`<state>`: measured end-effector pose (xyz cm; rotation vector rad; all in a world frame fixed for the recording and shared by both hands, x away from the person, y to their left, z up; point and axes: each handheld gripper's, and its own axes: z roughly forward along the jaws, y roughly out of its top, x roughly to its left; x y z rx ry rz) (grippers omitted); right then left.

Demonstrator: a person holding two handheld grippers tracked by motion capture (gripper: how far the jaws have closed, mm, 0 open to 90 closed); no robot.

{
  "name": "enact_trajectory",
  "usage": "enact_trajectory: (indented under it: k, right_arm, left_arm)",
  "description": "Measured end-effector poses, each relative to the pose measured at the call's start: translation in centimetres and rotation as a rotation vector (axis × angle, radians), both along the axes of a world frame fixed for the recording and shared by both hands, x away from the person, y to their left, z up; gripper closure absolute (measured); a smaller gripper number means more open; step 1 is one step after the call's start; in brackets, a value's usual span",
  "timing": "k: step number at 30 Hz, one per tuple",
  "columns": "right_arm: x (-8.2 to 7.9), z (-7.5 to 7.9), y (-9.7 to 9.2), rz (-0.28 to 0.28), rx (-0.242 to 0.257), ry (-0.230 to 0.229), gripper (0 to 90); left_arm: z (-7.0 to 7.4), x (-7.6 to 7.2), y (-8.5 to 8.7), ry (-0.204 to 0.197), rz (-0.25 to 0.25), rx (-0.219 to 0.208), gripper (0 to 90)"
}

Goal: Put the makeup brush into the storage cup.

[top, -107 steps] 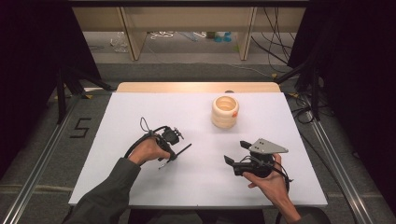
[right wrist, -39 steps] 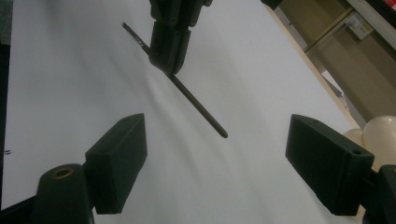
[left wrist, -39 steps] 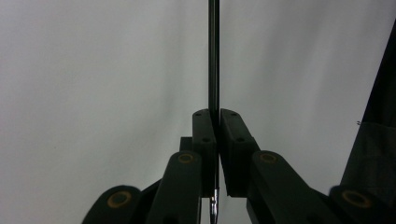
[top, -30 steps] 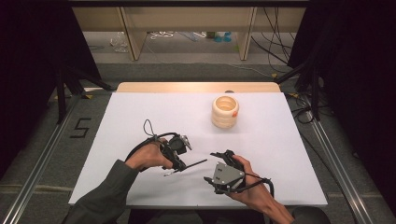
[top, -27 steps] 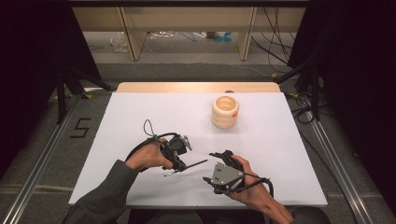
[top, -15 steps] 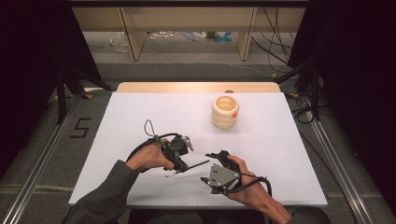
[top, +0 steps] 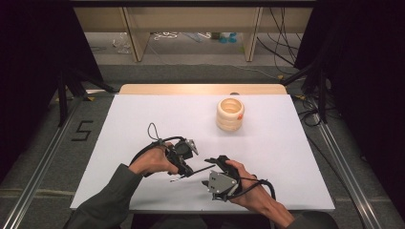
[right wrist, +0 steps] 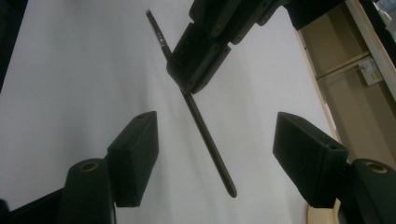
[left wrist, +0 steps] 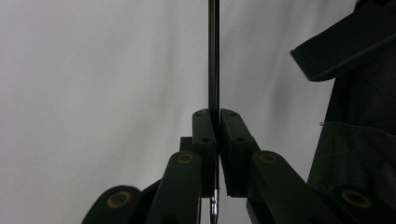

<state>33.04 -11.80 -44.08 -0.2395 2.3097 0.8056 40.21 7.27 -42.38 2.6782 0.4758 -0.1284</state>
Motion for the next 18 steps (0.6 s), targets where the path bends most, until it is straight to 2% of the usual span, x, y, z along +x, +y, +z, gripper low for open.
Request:
enact_trajectory:
  k: [1,4,5,6,7,9,10,12,13,14,15,16,18]
  right_arm:
    - [-0.07,-0.07,0.02,-0.011,-0.001,-0.007,33.7]
    - [-0.1,-0.16,0.22,0.001,-0.017,-0.026,36.5]
    - [-0.38,-0.3,0.26,-0.028,-0.008,0.006,37.1]
    - [-0.22,-0.17,0.35,-0.003,-0.018,-0.022,38.0]
    - [-0.24,-0.16,0.42,0.005,-0.023,-0.028,38.9]
    - [-0.46,-0.32,0.46,-0.023,-0.024,-0.01,39.9]
    - [-0.34,-0.27,0.55,0.0,-0.039,-0.034,40.7]
    - [-0.37,-0.43,0.69,0.009,-0.059,-0.041,41.8]
    - [-0.39,-0.49,0.75,0.021,-0.071,-0.039,42.4]
    - [-0.65,-0.66,0.74,-0.011,-0.061,-0.022,43.0]
    - [-0.68,-0.7,0.78,-0.008,-0.063,-0.017,43.7]
    - [-0.61,-0.71,0.84,0.013,-0.076,-0.024,44.6]
    - [-0.75,-0.82,0.9,-0.003,-0.075,-0.022,45.9]
  left_arm:
    - [0.04,0.0,-0.02,-0.001,-0.003,-0.003,85.1]
    - [0.16,-0.23,-0.14,0.005,-0.008,-0.008,85.1]
    - [0.22,-0.26,-0.18,0.006,-0.014,-0.005,85.1]
    - [0.23,-0.31,-0.24,0.005,-0.014,-0.004,85.1]
    - [0.22,-0.36,-0.29,0.002,-0.014,-0.008,85.1]
    - [0.27,-0.44,-0.36,0.009,-0.019,-0.006,85.1]
    - [0.27,-0.43,-0.35,0.009,-0.029,-0.001,85.1]
    - [0.14,-0.47,-0.38,0.011,-0.022,-0.004,85.1]
    - [0.12,-0.46,-0.39,0.014,-0.02,-0.005,85.1]
    - [0.13,-0.41,-0.38,0.014,-0.022,-0.006,85.1]
    - [0.16,-0.38,-0.36,0.015,-0.024,-0.007,85.1]
    - [0.19,-0.38,-0.34,0.016,-0.024,-0.009,85.1]
    - [0.23,-0.43,-0.34,0.016,-0.028,-0.011,85.1]
